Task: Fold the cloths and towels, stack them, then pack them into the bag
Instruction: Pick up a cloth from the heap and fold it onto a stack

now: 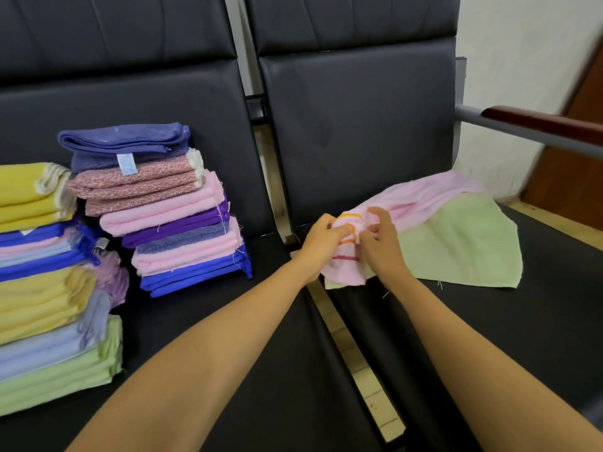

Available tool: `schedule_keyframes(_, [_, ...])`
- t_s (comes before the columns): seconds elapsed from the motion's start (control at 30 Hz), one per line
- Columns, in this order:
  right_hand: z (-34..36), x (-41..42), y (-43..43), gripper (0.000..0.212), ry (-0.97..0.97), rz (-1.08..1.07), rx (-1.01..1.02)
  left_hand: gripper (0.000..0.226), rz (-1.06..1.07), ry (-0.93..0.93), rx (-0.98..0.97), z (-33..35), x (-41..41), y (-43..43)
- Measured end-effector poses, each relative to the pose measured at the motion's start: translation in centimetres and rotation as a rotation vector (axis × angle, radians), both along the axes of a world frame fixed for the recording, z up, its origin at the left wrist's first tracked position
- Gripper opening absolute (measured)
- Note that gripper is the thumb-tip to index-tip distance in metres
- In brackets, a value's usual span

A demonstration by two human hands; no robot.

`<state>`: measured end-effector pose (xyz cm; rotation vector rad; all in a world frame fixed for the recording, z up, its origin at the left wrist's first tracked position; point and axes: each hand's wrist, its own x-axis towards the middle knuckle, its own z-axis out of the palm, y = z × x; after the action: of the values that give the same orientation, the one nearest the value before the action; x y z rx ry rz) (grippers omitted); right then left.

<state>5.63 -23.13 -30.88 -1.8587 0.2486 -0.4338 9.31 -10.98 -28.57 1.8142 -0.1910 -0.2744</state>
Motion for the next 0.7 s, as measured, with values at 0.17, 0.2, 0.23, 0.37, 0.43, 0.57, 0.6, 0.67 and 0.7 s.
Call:
schedule_keyframes(0.17, [-1.0, -2.2, -2.5, 0.05, 0.274, 0.185, -0.49, 0.03, -0.114, 0.198, -0.207, 1.1, -3.5, 0.8])
schedule_keyframes(0.2, [-1.0, -2.9, -2.8, 0.046, 0.339, 0.191, -0.551, 0.035, -0.139, 0.23, -0.162, 0.8, -4.3, 0.8])
schedule_keyframes(0.23, [-0.6, -3.6, -3.0, 0.041, 0.39, 0.188, -0.589, 0.032, -0.152, 0.255, -0.112, 0.7, -5.2, 0.6])
schedule_keyframes(0.37, [2.5, -6.1, -2.7, 0.003, 0.622, 0.287, -0.662, 0.012, -0.217, 0.357, -0.088, 0.6, -8.0, 0.5])
schedule_keyframes(0.43, [4.0, -7.4, -2.9, 0.01, 0.771, 0.361, -0.579, 0.012, -0.202, 0.384, -0.108, 1.1, -8.7, 0.7])
schedule_keyframes(0.57, [6.1, -9.5, -3.5, 0.032, 0.872, 0.397, -0.504, 0.02, -0.246, 0.33, -0.218, 2.4, -9.9, 1.0])
schedule_keyframes(0.6, [6.1, -9.8, -3.5, 0.044, 0.789, 0.342, -0.463, 0.017, -0.248, 0.314, -0.275, 2.8, -10.3, 1.0])
schedule_keyframes(0.67, [5.4, -9.6, -4.0, 0.067, 0.589, 0.191, -0.436, 0.016, -0.222, 0.306, -0.387, 4.0, -11.0, 0.9])
schedule_keyframes(0.7, [4.9, -9.5, -4.2, 0.065, 0.52, 0.152, -0.468, 0.018, -0.211, 0.314, -0.452, 4.9, -11.3, 0.8])
